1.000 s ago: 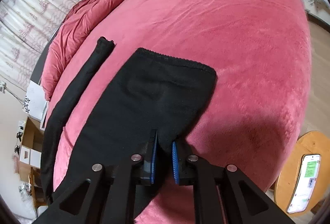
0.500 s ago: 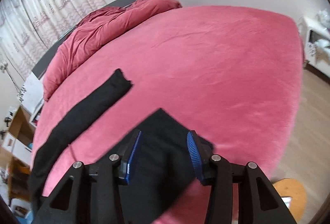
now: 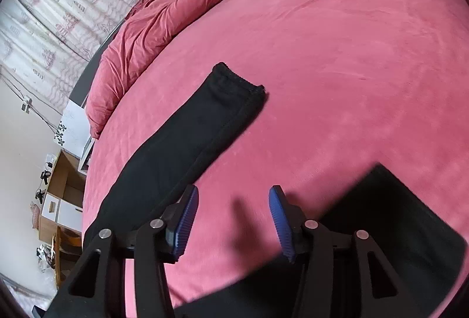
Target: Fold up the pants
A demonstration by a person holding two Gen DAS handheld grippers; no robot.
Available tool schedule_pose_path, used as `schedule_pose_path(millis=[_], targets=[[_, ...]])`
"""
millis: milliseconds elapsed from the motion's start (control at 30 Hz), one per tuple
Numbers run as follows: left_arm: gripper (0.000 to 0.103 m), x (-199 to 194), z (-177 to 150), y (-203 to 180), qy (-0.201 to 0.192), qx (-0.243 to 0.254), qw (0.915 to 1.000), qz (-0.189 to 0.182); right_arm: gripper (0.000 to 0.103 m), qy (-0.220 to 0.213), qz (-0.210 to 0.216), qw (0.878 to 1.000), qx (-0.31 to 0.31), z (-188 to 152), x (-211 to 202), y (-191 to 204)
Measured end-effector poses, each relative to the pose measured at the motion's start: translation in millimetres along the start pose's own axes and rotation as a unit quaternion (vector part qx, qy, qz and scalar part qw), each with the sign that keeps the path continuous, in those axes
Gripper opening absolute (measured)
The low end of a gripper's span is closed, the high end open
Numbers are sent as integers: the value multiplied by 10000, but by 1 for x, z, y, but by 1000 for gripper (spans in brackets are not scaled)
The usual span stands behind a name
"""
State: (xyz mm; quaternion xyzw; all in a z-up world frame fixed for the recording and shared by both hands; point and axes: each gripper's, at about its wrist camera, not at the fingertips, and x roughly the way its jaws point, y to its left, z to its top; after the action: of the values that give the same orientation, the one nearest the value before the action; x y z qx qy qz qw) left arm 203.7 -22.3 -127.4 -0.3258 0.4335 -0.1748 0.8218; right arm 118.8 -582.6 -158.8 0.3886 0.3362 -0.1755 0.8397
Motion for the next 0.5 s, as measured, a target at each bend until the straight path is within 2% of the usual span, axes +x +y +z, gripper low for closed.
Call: schedule_pose_path(millis=[167,300,400,500], targets=[[58,22,7,4,-184,271,9989,333,56,79,-69,9999,-56,22,39,7],[58,37,10,16,-101,73,9989,461,57,-69,-8,9998,187,40,59,8],[58,37,14,23,-206,-107,9989,415,57,-173,88,9993,322,50,69,10],[58,43,22,29,-228,-499,9977,393,54,-256,225,9975,626,56,76,9]])
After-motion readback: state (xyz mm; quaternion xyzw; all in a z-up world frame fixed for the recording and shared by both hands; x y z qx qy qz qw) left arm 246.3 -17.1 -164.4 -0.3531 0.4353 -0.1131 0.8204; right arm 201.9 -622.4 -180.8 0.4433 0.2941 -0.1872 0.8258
